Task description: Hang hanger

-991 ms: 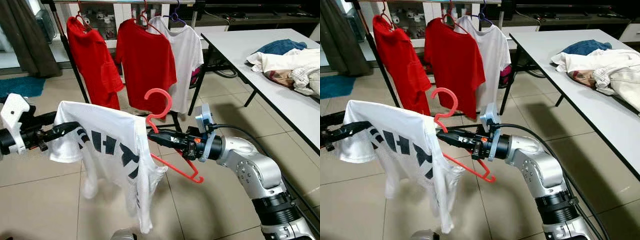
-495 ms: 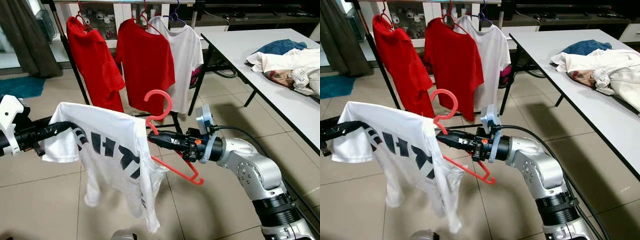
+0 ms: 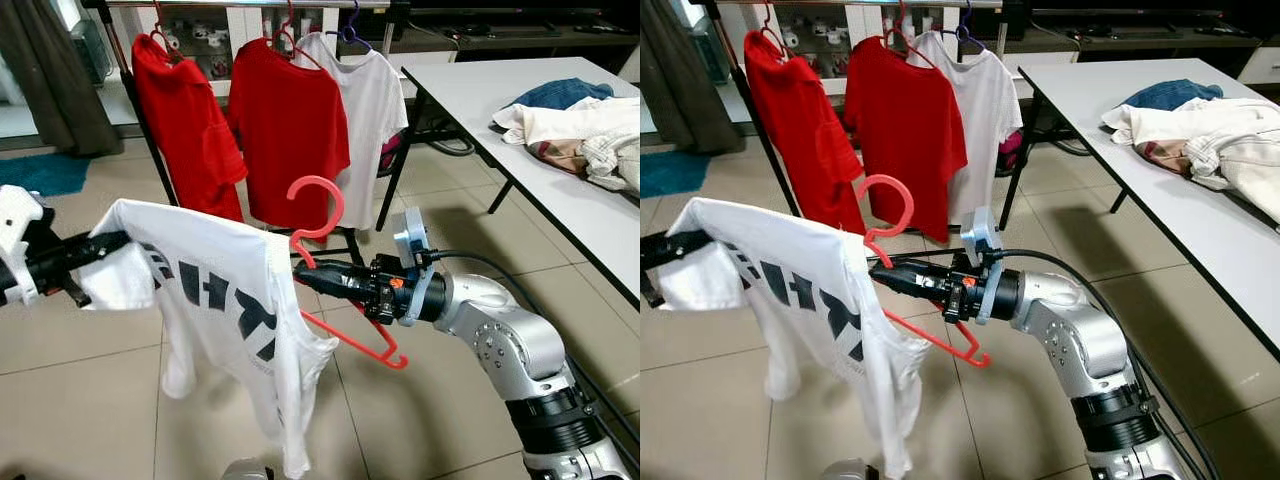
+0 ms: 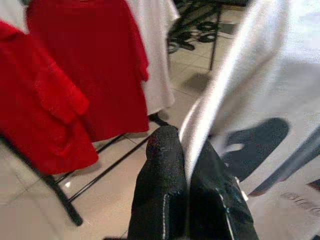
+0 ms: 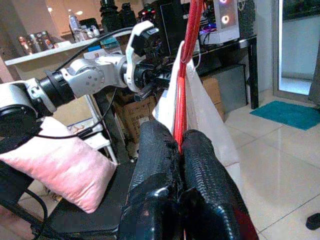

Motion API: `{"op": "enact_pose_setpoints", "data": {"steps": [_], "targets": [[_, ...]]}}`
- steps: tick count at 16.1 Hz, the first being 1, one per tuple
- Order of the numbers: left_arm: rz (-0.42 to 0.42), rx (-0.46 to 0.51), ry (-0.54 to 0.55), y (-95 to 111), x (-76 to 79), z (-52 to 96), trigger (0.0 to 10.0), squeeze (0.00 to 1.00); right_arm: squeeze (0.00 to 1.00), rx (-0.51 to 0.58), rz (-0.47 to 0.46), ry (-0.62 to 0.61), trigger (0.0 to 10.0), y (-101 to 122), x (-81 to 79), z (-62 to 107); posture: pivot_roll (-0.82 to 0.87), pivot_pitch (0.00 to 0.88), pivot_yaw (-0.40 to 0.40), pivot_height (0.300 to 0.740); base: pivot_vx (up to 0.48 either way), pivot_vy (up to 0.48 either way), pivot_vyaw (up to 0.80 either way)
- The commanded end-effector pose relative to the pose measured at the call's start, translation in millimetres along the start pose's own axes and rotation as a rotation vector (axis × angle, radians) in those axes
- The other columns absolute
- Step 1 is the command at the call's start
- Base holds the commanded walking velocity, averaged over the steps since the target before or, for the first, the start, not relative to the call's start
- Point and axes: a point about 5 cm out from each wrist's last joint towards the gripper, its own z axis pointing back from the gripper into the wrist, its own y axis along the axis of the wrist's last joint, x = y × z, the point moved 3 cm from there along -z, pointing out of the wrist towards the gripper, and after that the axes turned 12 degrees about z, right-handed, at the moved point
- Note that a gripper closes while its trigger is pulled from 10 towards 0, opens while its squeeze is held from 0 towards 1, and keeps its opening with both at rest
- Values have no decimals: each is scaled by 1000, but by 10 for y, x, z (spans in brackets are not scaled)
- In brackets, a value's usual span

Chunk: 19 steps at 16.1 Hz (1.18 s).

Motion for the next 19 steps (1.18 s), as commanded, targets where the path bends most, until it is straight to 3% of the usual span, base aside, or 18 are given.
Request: {"op": "enact_pose_setpoints", "data": {"steps": [1,7,11,15,16,17,18,19], "targets": [[-15,11,93,27,-131,68,0,0,0,30,21,17,10000,67,-22,9,61,8,35,740,0,0,0],[-8,72,220,25,-276,199,0,0,0,36,23,-12,10000,75,28,9,66,8,34,740,0,0,0],[-7,89,351,0,-459,385,0,0,0,37,29,-38,10000,80,67,17,65,8,34,740,0,0,0],[-6,109,327,-22,-426,354,0,0,0,38,30,-39,10000,81,79,16,69,5,31,740,0,0,0],[-6,102,314,-37,-397,314,4549,0,0,38,31,-38,10000,82,80,12,69,5,31,740,0,0,0],[-1,95,286,-39,-363,292,10000,102,0,38,33,-36,10000,84,80,8,69,2,31,740,0,0,0],[13,93,239,-20,-320,278,10000,1000,0,35,36,-36,10000,83,82,7,69,2,31,740,0,0,0],[11,88,215,35,-324,302,10000,1000,0,27,40,-36,10000,82,85,7,69,0,28,740,0,0,0]]}}
